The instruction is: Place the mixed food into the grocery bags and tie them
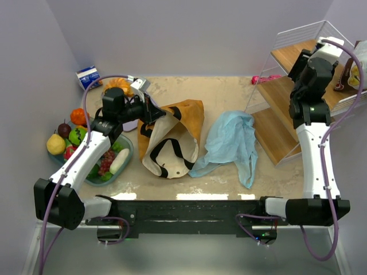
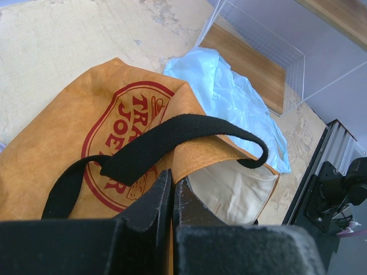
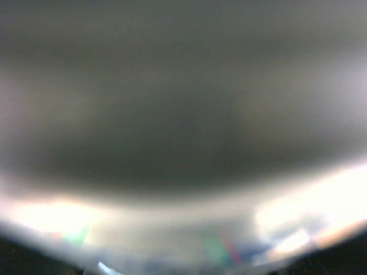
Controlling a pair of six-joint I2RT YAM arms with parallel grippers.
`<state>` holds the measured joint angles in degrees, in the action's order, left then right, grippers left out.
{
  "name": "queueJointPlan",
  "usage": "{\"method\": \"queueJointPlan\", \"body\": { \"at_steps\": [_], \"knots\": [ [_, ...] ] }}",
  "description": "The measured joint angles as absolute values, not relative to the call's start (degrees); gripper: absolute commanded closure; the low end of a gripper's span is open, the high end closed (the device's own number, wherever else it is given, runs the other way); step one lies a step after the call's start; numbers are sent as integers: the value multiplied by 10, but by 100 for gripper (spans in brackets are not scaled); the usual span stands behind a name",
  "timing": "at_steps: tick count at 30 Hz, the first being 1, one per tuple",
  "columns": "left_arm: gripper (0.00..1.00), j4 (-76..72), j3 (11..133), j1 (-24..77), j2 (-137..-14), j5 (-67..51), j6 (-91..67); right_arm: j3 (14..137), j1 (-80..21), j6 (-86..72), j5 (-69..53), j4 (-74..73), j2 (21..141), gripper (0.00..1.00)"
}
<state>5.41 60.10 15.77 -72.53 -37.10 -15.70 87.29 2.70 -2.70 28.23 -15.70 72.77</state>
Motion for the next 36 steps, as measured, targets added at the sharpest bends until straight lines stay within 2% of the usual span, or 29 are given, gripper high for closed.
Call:
{"method": "queueJointPlan", "body": {
  "at_steps": [1,11,16,28,32,36],
  "knots": [
    [100,54,601,158,-725,-371,-157,875,27,-26,277,-158,730,100],
    [100,54,601,158,-725,-371,-157,966,27,-24,223,-252,769,100],
    [100,54,600,158,-725,-371,-157,994,27,-26,165,-298,766,100],
    [100,52,593,158,-725,-372,-158,1003,22,-31,9,-305,740,100],
    [100,48,592,158,-725,-380,-162,1004,-11,-39,-40,-305,731,100],
    [100,42,591,158,-727,-391,-170,1004,-106,-39,-46,-308,728,100]
  ]
}}
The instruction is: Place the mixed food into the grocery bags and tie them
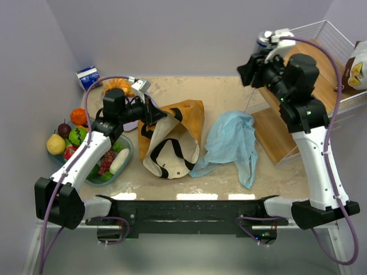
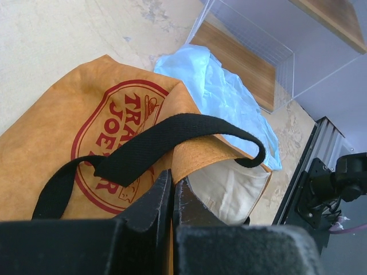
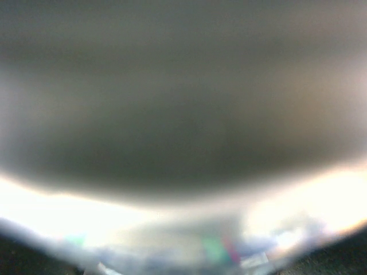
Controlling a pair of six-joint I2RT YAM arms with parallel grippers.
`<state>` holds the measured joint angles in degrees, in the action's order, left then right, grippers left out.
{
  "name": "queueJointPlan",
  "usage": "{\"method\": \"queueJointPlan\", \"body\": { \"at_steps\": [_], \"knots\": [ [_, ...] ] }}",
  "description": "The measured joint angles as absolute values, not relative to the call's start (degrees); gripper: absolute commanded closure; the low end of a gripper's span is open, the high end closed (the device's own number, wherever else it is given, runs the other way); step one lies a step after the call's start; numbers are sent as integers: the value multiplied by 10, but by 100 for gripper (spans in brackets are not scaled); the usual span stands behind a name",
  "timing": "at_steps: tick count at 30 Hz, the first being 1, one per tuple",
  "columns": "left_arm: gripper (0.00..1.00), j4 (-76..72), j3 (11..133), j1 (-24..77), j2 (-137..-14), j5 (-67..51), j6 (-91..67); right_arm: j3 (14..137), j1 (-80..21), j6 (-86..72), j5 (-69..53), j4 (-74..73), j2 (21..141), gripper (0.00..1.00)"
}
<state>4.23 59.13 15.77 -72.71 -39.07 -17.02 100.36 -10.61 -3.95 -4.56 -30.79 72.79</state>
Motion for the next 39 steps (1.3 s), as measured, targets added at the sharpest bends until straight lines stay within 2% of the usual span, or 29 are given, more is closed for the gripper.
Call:
{"method": "queueJointPlan", "body": {
  "at_steps": [9,20,29,39],
  "knots": [
    [100,41,591,157,-732,-385,-170,872,-322,-84,-54,-294,705,100],
    [100,41,591,157,-735,-378,-170,702,-601,-164,10,-208,776,100],
    [100,42,591,153,-735,-374,-170,595,-609,-254,106,-159,811,100],
    [100,11,573,151,-735,-407,-190,591,-575,-328,230,-128,904,100]
  ]
}}
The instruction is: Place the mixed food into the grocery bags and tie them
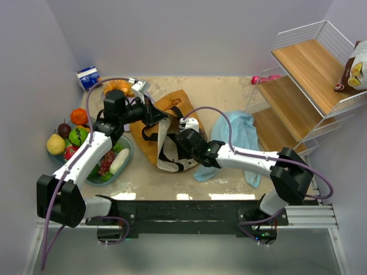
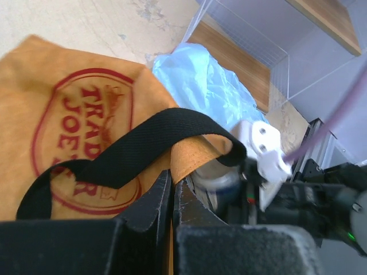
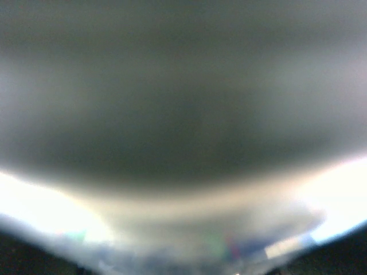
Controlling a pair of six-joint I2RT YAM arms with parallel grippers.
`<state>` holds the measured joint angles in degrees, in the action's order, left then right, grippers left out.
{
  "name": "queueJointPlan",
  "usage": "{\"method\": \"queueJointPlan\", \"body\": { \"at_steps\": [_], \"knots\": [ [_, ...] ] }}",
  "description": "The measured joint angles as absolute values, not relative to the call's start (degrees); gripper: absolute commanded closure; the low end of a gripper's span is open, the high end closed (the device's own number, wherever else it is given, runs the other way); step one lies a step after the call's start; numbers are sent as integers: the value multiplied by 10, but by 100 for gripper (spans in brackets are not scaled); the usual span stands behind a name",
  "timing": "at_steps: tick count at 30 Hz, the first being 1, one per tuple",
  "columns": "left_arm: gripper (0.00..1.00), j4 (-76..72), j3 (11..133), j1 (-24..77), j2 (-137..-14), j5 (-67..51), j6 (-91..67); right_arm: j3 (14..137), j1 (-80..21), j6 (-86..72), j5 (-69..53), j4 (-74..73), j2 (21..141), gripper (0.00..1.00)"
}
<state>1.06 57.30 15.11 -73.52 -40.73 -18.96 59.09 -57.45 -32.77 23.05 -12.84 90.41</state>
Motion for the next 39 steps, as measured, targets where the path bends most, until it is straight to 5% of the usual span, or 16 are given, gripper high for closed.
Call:
{"method": "queueJointPlan", "body": {
  "at_steps": [18,28,39],
  "knots": [
    [100,-181,559,190,-756,-465,-385,637,-485,-324,164,-71,906,100],
    [100,-418,533,233,-792,-444,-587,625,-481,-310,132,-55,864,99],
    [100,-505,485,245,-806,-404,-660,497,-487,-327,110,-29,787,78]
  ]
}}
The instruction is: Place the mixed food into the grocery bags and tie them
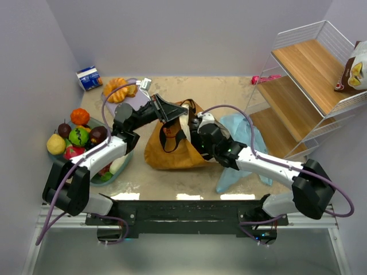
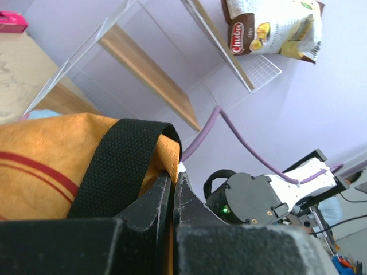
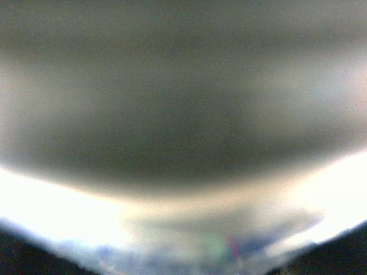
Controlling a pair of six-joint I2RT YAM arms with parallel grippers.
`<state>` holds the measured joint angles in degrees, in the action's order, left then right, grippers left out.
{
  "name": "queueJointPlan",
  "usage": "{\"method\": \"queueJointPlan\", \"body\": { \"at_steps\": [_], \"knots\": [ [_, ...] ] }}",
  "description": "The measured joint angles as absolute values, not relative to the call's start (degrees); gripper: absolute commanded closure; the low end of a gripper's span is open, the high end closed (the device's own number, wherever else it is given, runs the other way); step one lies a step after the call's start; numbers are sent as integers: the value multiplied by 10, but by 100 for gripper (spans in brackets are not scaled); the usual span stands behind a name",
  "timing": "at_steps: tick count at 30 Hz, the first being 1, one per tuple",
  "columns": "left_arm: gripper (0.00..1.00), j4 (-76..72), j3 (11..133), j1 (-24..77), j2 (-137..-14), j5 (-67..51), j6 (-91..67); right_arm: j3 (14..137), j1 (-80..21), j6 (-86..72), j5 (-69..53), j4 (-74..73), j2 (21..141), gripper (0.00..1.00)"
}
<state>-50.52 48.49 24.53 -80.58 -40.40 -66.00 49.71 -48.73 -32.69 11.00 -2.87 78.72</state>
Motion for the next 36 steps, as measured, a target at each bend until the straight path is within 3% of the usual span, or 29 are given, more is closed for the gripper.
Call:
{"method": "queueJointPlan", "body": {
  "at_steps": [12,14,17,20,23,30,36],
  "knots": [
    [100,-471,402,246,-799,-402,-632,470,-487,-341,109,-30,861,59],
    [100,-456,401,246,-799,-406,-619,468,-487,-341,108,-27,876,50],
    [100,-438,401,246,-799,-413,-600,468,-487,-334,102,-9,898,26],
    [100,-425,401,244,-799,-422,-589,471,-487,-323,82,11,915,20],
    [100,-421,401,237,-799,-434,-587,478,-487,-309,64,23,926,9],
    [100,-423,401,202,-797,-465,-587,491,-486,-285,49,26,919,7],
    [100,-415,401,168,-797,-478,-574,492,-486,-279,54,-36,811,9]
  ]
}}
